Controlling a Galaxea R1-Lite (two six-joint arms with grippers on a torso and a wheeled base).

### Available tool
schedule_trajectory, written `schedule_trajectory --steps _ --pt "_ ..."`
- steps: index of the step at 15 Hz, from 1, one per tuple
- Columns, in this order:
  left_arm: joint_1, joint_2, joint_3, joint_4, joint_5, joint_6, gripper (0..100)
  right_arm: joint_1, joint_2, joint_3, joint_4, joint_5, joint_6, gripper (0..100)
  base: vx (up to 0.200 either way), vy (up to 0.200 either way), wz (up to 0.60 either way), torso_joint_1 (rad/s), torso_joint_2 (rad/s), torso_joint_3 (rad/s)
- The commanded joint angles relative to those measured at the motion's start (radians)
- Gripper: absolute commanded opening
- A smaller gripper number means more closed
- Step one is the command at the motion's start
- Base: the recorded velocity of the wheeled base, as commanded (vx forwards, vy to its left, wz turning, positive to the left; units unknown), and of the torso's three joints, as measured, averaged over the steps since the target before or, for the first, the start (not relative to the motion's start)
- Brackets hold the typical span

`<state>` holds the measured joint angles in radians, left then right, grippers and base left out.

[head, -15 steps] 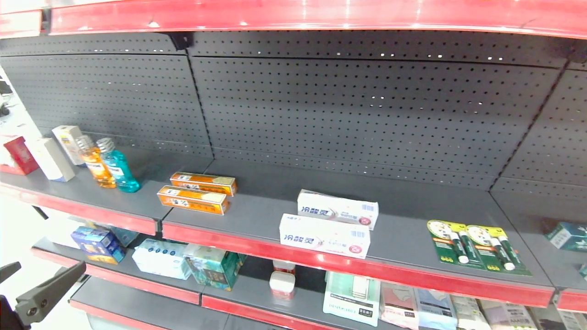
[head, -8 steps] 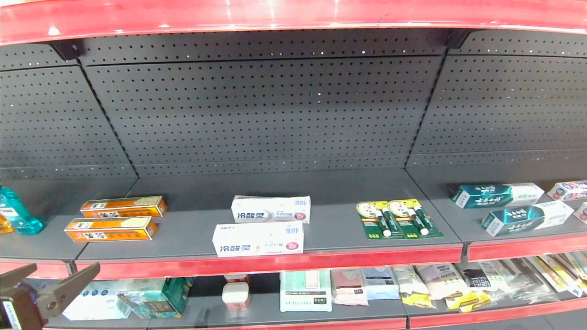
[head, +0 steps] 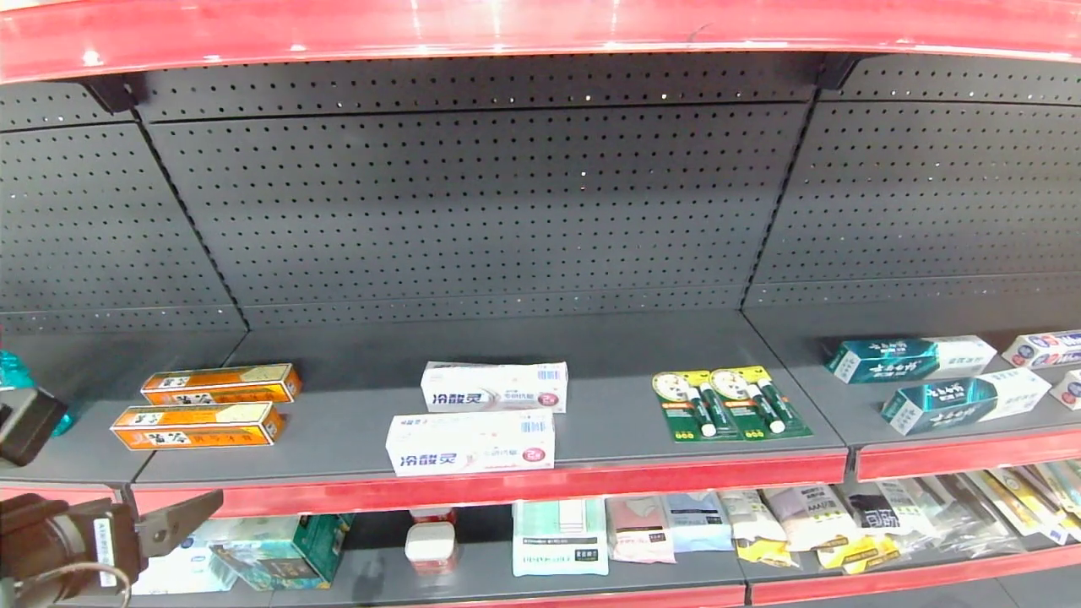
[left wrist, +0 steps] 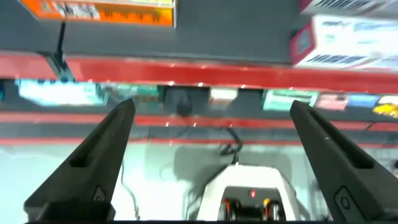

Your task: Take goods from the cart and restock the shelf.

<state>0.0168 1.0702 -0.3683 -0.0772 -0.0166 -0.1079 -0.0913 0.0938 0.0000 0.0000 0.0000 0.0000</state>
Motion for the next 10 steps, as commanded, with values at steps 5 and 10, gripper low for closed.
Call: schedule_trajectory --steps 5,10 --pt "0.009 0.447 -0.149 0.001 0.058 -0.004 100 -0.001 0.003 0.0 0.0 0.0 0.0 100 0.0 0.0 0.0 0.0 0.0 0.0" --pt "-0.028 0.6 -0.247 -0.047 0.046 -0.009 100 -0.001 0.003 0.0 0.0 0.0 0.0 100 0.0 0.0 0.0 0.0 0.0 0.0"
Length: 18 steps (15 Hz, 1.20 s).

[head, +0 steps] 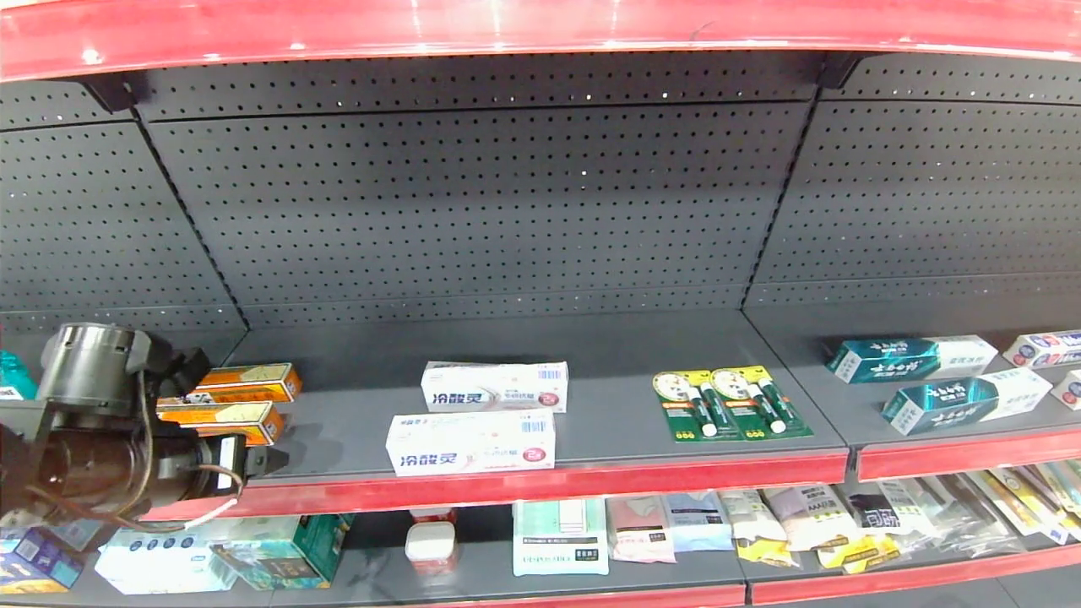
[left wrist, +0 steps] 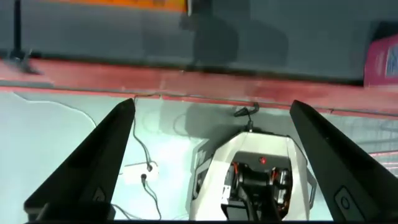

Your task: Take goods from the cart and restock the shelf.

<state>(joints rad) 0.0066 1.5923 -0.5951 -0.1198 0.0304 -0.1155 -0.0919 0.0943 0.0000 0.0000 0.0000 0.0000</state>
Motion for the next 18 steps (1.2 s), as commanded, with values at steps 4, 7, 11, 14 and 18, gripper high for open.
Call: schedule_trajectory --steps 4,7,11,14,18 --pt "-0.086 0.123 -0.029 -0.073 -0.009 -0.001 100 0.0 0.002 0.0 0.0 0.0 0.0 100 0.0 0.0 0.0 0.0 0.0 0.0" --pt "-0.129 0.143 -0.032 -0.089 -0.009 -0.015 100 0.0 0.002 0.0 0.0 0.0 0.0 100 0.0 0.0 0.0 0.0 0.0 0.0" --pt "-0.16 0.184 -0.072 -0.11 -0.006 -0.016 100 0.0 0.002 0.0 0.0 0.0 0.0 100 0.0 0.0 0.0 0.0 0.0 0.0" --pt "-0.172 0.207 -0.086 -0.13 -0.006 -0.035 100 0.0 0.002 0.0 0.0 0.0 0.0 100 0.0 0.0 0.0 0.0 0.0 0.0" --pt "-0.195 0.235 -0.089 -0.175 -0.004 -0.053 100 0.001 0.002 0.0 0.0 0.0 0.0 100 0.0 0.0 0.0 0.0 0.0 0.0"
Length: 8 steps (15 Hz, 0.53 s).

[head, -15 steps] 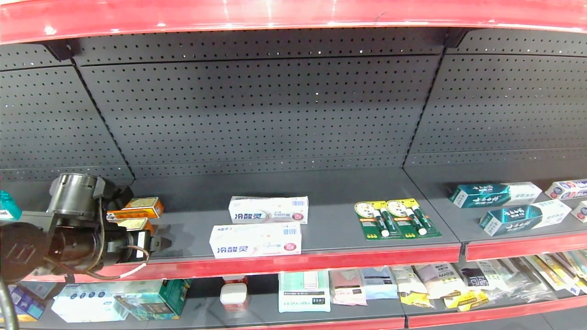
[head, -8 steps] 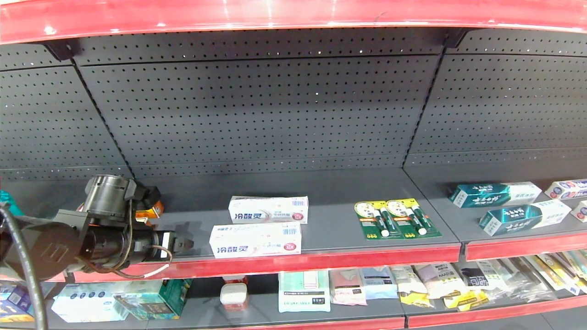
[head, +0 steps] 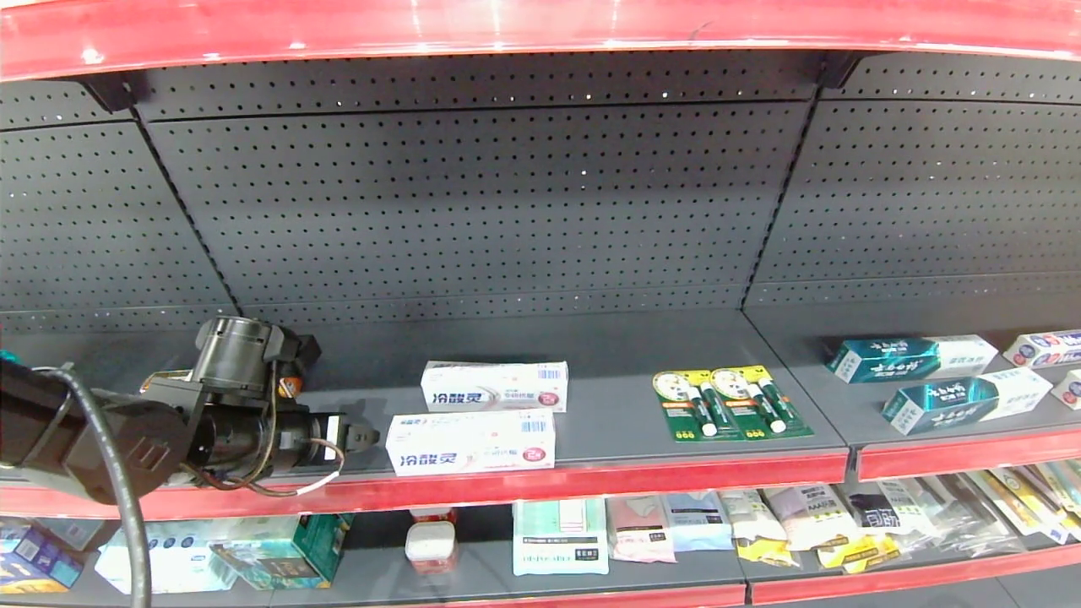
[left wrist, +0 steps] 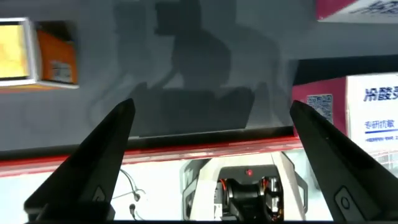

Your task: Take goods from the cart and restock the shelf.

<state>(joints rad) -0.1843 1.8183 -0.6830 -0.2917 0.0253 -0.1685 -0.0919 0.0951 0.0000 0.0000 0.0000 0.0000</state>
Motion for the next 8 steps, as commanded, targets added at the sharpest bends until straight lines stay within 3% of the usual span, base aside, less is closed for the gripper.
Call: schedule_trajectory --steps 1,8 --pt "-0.006 0.01 -0.003 -0.003 0.001 0.0 100 0.0 0.002 0.0 0.0 0.0 0.0 100 0.0 0.0 0.0 0.0 0.0 0.0" --pt "-0.026 0.032 -0.018 -0.032 0.001 0.001 100 0.0 0.002 0.0 0.0 0.0 0.0 100 0.0 0.0 0.0 0.0 0.0 0.0"
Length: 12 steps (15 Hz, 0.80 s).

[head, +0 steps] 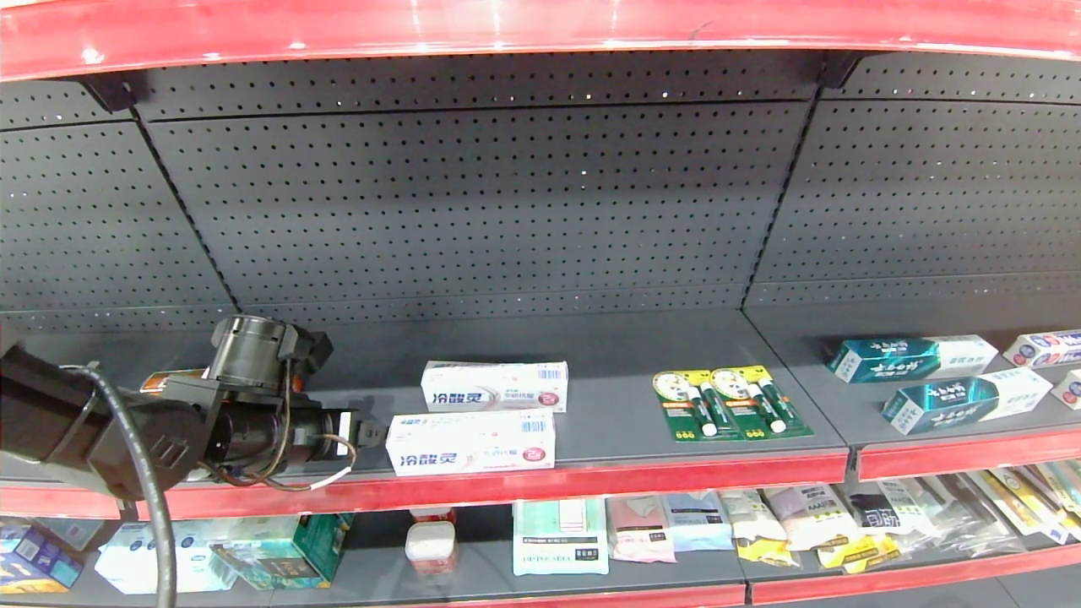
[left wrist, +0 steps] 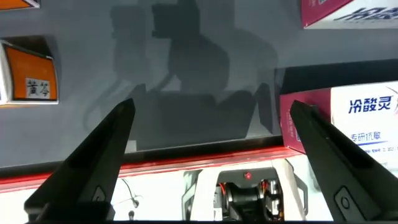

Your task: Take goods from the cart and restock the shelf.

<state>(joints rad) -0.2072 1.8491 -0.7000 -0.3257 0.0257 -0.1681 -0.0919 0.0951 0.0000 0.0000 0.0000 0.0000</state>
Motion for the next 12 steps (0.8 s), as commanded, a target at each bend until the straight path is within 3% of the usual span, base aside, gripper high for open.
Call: schedule_trajectory --steps 1,12 --pt "-0.008 0.004 -0.001 0.001 0.002 -0.001 100 0.0 0.002 0.0 0.0 0.0 0.0 100 0.0 0.0 0.0 0.0 0.0 0.0" --pt "-0.029 0.021 -0.023 -0.01 0.003 0.001 100 0.0 0.002 0.0 0.0 0.0 0.0 100 0.0 0.0 0.0 0.0 0.0 0.0"
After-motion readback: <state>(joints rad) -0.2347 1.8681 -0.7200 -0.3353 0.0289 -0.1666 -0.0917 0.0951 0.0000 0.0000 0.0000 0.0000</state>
